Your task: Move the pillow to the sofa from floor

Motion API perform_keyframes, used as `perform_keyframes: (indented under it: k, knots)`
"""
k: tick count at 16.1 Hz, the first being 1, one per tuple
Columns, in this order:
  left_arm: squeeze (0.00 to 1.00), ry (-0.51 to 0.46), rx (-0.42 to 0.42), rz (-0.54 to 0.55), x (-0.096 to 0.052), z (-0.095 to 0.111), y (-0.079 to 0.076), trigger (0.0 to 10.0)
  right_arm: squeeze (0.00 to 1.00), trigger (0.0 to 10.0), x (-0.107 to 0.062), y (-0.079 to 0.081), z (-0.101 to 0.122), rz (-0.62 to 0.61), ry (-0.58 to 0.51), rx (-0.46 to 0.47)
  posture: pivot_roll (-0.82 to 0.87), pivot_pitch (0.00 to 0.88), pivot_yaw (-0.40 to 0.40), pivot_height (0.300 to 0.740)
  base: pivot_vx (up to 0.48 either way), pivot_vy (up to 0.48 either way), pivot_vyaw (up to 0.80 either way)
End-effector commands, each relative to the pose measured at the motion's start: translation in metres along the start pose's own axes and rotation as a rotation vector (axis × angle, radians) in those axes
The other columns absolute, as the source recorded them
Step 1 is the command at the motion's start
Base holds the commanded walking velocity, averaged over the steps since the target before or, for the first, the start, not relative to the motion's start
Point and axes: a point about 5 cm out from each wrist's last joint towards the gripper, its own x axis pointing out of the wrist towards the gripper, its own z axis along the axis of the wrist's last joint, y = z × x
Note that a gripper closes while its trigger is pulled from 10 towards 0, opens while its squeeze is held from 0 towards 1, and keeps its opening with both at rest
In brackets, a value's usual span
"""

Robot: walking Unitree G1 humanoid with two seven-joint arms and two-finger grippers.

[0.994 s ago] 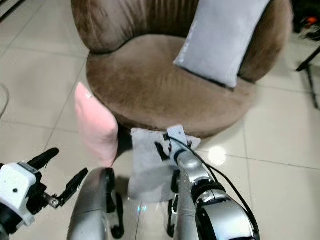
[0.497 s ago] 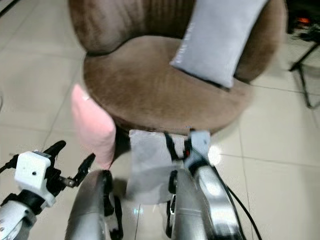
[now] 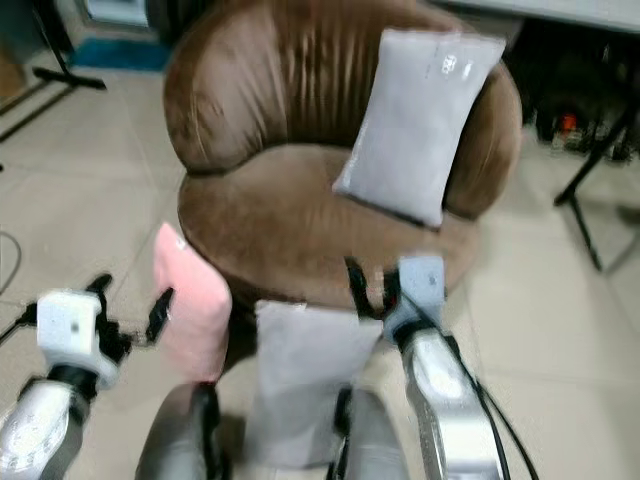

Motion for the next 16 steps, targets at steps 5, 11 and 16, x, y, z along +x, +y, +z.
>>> perform_keyframes:
  k: [5,11,16]
  knots:
    - [0.0,-0.042,0.029,0.026,0.014,0.004,0.003,10.0,0.0,10.0,0.016,0.009,-0.011,0.062,0.078,-0.062,0.09,0.0,-0.069,0.597,0.0,-0.461,0.16]
    - [0.0,-0.043,0.039,0.041,0.014,0.0,0.007,10.0,0.0,10.0,0.021,0.023,-0.015,0.137,0.085,-0.07,0.09,0.0,-0.065,0.597,0.0,-0.459,0.8]
    - [0.0,-0.045,0.044,0.015,0.017,0.0,0.003,10.0,0.0,10.0,0.017,0.028,-0.033,0.177,0.154,-0.086,0.09,0.0,-0.062,0.597,0.0,-0.092,0.16]
